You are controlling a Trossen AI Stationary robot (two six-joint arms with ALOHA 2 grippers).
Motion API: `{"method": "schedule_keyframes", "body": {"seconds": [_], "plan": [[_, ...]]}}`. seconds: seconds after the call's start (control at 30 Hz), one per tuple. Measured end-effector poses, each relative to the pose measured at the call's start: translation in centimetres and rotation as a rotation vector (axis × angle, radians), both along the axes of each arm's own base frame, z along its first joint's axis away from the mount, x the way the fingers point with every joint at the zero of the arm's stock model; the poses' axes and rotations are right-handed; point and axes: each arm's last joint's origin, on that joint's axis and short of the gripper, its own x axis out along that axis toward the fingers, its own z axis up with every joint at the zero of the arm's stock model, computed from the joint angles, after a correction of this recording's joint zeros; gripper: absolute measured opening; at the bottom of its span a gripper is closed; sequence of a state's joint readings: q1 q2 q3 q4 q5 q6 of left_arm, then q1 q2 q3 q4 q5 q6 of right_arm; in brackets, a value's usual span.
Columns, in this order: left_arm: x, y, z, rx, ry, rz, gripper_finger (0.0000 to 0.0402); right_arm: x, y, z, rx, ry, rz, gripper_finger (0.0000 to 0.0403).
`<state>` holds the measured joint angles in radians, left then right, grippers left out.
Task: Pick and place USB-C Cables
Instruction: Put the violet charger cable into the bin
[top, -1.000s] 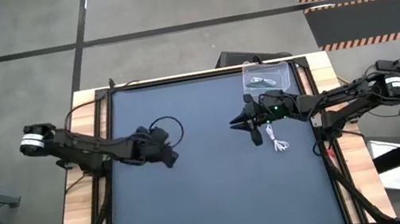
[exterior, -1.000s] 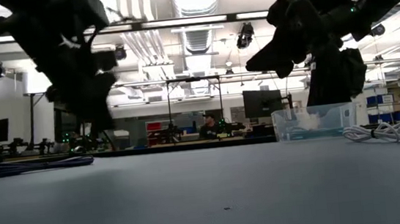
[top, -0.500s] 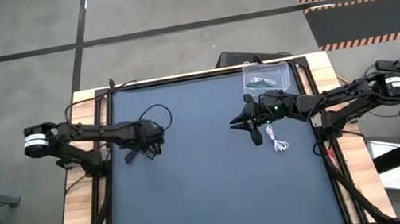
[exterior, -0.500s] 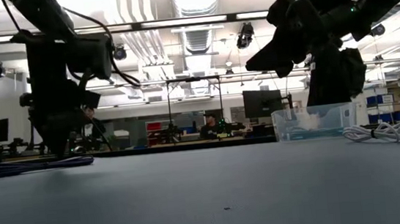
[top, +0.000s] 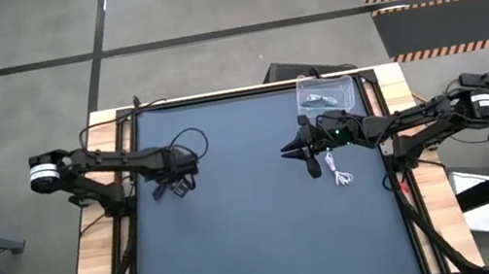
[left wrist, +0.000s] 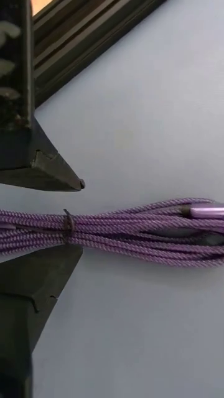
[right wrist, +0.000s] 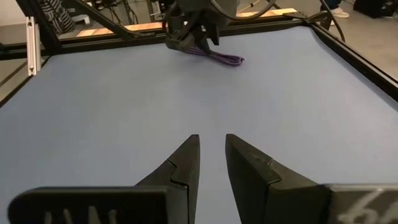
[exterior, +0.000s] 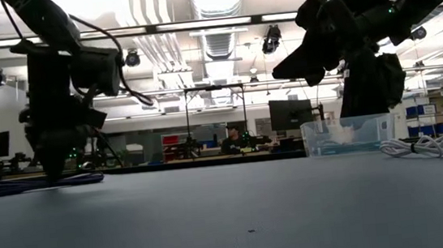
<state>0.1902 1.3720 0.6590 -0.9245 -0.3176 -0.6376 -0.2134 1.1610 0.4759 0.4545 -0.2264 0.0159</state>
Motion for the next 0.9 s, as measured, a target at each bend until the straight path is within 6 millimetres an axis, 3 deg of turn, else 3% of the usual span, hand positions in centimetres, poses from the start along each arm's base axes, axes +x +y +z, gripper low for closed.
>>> {"method": "schedule_keyframes", "body": {"seconds": [0.63, 0.9], "plan": [[0.1, 0.0, -1.0, 0.011, -0.069, 0.005, 0.0133, 0.0, 0.0, 0.0, 0.003, 0.0, 0.001, 0.0068], [-0.3, -0.1, -2.0, 0.003, -0.096, 0.009, 0.0079, 0.1, 0.4, 0.0, 0.002, 0.0, 0.015, 0.0068]]}}
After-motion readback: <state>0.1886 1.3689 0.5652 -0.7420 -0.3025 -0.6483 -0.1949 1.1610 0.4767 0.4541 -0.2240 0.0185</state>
